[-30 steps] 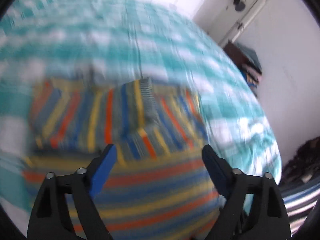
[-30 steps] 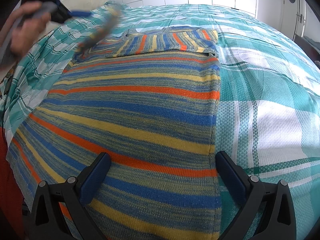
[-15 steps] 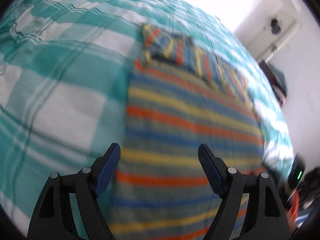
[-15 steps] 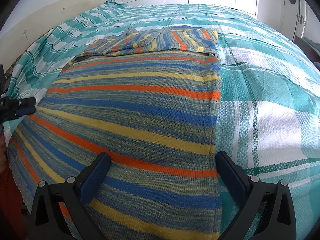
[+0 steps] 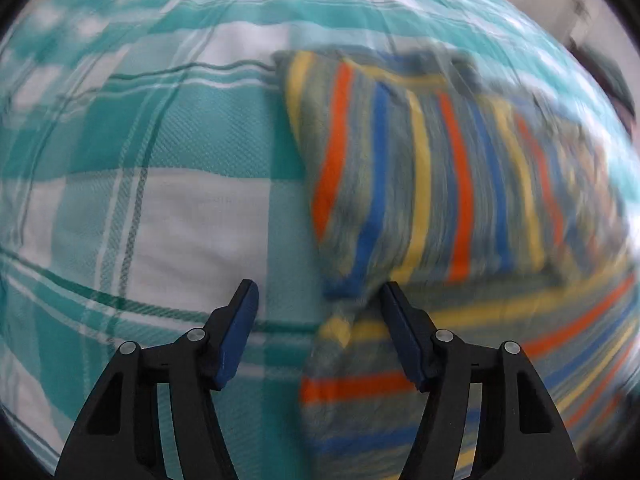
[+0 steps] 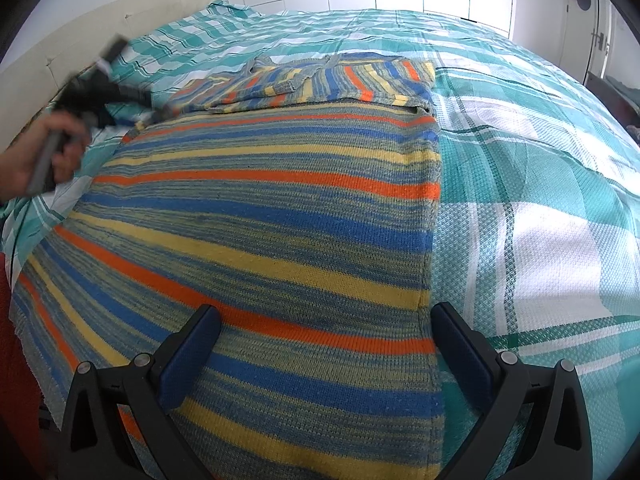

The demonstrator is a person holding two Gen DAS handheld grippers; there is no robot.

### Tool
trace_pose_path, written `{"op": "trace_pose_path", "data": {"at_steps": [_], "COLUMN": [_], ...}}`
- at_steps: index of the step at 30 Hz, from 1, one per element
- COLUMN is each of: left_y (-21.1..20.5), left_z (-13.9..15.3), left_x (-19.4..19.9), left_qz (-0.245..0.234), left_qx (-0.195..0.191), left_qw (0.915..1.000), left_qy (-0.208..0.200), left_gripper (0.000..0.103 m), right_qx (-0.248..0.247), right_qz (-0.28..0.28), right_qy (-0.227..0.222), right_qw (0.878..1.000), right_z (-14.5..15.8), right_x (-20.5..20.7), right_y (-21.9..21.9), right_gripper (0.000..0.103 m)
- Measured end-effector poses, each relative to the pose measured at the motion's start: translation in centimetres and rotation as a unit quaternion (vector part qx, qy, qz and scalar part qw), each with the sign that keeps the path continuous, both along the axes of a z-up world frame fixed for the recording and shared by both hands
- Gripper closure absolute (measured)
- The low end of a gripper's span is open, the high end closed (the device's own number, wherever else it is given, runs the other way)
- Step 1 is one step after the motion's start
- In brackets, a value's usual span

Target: Fold small clothes

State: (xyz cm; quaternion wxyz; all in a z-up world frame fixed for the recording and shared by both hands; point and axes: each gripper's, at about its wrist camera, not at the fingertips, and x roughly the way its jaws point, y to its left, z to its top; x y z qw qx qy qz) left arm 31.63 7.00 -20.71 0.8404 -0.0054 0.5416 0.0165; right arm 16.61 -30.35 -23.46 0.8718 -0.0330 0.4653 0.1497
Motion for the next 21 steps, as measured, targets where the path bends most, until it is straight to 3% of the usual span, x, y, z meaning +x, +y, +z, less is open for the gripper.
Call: {"op": "trace_pose_path", "data": {"at_steps": [8,12,17,21], "left_y": [1.6,0.7,-5.0,-9.3], "left_z": [1.6,3.6,5.4,3.1], "left_x": [-2.6,-7.8,-16.2,-20.3], "left_qz": [0.04,0.052,-0.002,-0.059], "left_qx": [-0.002,-0.023,-0.057,-0.039], "left_qw": [0.9992,0.9982,0.9972,0.9972], "left_qy": [0.003,-0.018,-0.048,-0.024], "left_gripper": [0.035,0.027,0.015,0.013], "right_qx": [0.001,0.001,-0.017,-0.048], "right_qz": [0.0,0.0,-0.004,-0.035], "right_qy": [0.001,0.003,0.018,0.047], "right_qw": [1.0,1.0,1.0,0.997], "right_z": [0.1,0.0,0.4,1.7], "right_x": [0.1,0.0,0.1,-0.5], "right_y": [-0.1,-0.2,0.2,0.8], "right_gripper": [0.0,0.0,0.0,0.0]}}
